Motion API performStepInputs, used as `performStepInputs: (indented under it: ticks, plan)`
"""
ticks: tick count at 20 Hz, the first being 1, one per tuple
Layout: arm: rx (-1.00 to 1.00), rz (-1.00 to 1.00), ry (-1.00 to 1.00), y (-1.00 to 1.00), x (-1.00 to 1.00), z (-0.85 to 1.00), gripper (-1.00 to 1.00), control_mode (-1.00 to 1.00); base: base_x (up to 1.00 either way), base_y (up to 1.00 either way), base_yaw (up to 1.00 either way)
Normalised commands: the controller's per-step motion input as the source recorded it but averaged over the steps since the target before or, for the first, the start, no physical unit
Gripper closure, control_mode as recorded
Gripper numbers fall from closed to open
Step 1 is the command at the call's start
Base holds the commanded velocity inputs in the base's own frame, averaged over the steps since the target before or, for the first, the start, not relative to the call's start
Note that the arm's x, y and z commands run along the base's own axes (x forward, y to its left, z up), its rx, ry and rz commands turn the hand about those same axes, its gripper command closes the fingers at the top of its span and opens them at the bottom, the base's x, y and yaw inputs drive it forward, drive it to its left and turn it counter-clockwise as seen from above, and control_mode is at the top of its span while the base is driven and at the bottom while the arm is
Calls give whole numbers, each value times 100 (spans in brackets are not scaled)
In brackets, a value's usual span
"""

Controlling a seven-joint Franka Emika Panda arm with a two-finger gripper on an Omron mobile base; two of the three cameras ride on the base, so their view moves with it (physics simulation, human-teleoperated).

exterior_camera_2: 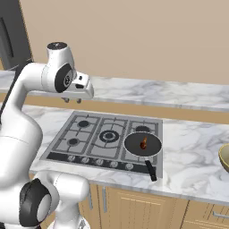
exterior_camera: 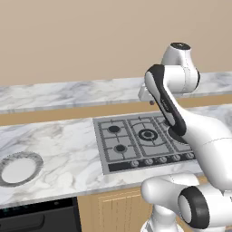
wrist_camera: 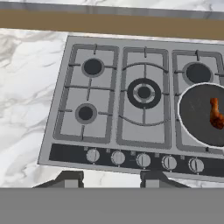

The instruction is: Place the chicken drumstick on the plate and place the tomato on the same plate.

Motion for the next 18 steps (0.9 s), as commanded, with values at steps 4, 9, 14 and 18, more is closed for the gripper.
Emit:
performStepInputs:
  ticks: [4,9,14,18]
  plan:
    - [0,-1,-1,-7,-12,-1,-100,-100,0,0,0]
    - [0,-7,-12,-35,-19,-6,-100,-100,0,0,0]
    - [-1,0,-15,-52,-17,-9,-100,-100,0,0,0]
    - [-5,-2,0,-54,-12,-17,-100,-100,0,0,0]
